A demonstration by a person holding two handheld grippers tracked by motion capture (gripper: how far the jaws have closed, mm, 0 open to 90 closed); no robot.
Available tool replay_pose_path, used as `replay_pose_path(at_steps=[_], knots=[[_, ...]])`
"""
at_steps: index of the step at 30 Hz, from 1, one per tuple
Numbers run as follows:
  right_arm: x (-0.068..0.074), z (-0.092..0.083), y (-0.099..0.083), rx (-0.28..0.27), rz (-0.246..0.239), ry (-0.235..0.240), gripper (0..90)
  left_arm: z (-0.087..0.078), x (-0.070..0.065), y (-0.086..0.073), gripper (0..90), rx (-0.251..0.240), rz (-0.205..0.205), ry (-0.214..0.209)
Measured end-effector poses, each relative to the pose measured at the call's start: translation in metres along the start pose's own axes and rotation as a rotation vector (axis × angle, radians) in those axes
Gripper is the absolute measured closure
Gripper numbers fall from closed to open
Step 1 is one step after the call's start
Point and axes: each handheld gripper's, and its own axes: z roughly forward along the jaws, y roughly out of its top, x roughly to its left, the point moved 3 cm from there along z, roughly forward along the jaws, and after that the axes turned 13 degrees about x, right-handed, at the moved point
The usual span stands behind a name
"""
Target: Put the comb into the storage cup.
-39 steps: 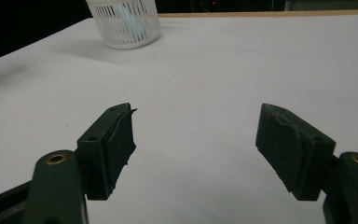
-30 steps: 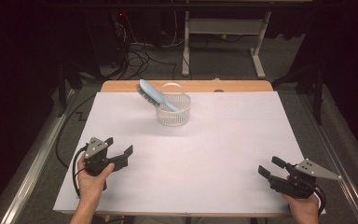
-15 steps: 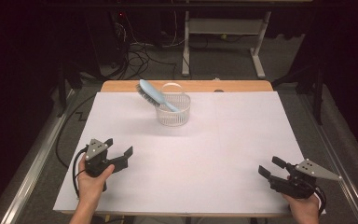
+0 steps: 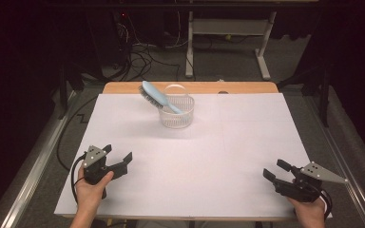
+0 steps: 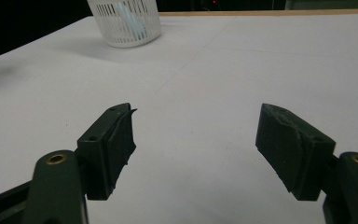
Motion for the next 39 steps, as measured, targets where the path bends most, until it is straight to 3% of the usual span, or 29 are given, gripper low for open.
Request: replay_pose_path(at_steps=[14, 39], knots=[[0.000, 0.001, 0.000, 0.007, 0.001, -0.002, 28.2, -0.001, 0.004, -0.012, 16.2, -0.021, -0.006, 0.031], [0.002, 0.004, 0.000, 0.014, -0.002, -0.004, 28.2, 0.003, 0.001, -0.027, 16.0, -0.030, -0.008, 0.037]])
